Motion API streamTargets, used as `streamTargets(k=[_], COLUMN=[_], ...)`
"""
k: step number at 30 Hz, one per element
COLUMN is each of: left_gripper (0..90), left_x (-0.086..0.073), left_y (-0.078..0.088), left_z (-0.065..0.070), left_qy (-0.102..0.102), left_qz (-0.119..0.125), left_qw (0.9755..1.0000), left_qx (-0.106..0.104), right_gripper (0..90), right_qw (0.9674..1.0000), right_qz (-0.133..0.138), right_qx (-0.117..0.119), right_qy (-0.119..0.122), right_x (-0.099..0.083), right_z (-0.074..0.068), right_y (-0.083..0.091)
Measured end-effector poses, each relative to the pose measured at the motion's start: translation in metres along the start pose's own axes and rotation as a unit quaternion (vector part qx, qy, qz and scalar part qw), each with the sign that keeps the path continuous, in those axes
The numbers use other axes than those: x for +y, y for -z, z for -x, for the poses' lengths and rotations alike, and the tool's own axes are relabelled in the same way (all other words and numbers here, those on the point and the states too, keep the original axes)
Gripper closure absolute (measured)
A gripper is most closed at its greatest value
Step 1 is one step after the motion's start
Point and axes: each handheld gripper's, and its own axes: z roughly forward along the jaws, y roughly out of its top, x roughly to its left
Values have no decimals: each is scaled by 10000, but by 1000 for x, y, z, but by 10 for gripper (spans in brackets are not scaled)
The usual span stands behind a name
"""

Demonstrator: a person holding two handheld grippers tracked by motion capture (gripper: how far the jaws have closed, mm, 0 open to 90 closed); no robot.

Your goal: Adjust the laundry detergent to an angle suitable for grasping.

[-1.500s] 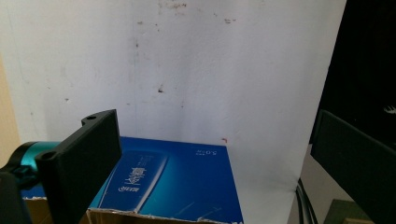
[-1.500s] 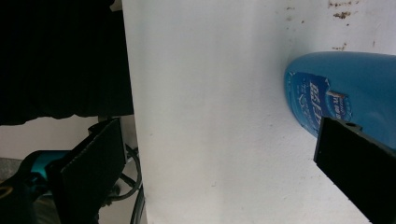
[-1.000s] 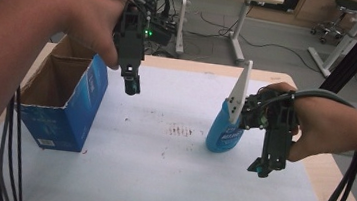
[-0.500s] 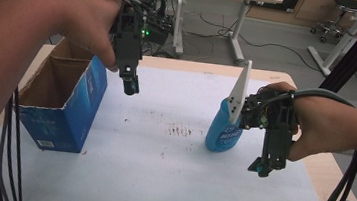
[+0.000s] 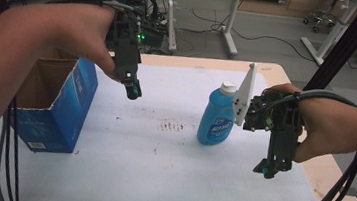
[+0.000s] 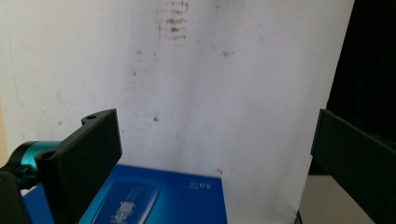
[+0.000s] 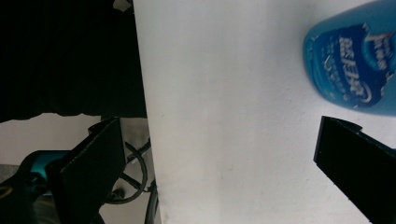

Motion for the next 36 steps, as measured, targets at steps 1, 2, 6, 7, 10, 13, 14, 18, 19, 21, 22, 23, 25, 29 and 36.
streamTargets(k=[1,2,6,7,10,13,14,18,19,21,22,23,25,29,36], left_gripper=[18,18,17,18,18,18,18,18,18,18,18,18,18,18,18], left_x=[4,6,12,14,20,27,30,41,43,47,52,54,57,62,75], left_y=[-3,-4,-8,-9,-13,-18,-21,-33,-36,-42,-47,-48,-51,-54,-62], left_z=[1,2,2,2,3,6,6,9,9,9,10,10,9,8,7], left_qy=[34,90,233,267,411,427,390,428,467,497,511,523,610,700,781], left_qz=[105,148,296,374,715,1007,1063,1228,1276,1343,1394,1420,1525,1664,1900], left_qw=[9999,9998,9991,9987,9963,9939,9934,9913,9905,9896,9888,9884,9863,9835,9785], left_qx=[98,117,190,232,227,165,174,216,199,153,146,157,146,147,175], right_gripper=[17,17,17,17,17,17,17,17,17,17,17,17,17,17,17], right_qw=[10000,10000,9999,9999,9999,9998,9998,9997,9997,9997,9997,9997,9997,9996,9995], right_qz=[-3,3,-25,-28,-34,-27,-14,-2,0,13,9,5,-5,3,12], right_qx=[-2,-6,-7,-17,-15,-28,-43,-64,-64,-68,-78,-64,-65,-72,-75], right_qy=[-43,-51,-110,-119,-158,-184,-193,-215,-220,-217,-231,-238,-251,-261,-313], right_x=[-6,-9,-18,-23,-27,-32,-34,-37,-38,-40,-41,-41,-43,-45,-49], right_z=[-3,-4,-8,-10,-12,-14,-14,-16,-16,-16,-16,-17,-17,-17,-18], right_y=[0,0,0,0,0,1,2,3,3,3,3,3,3,3,1])
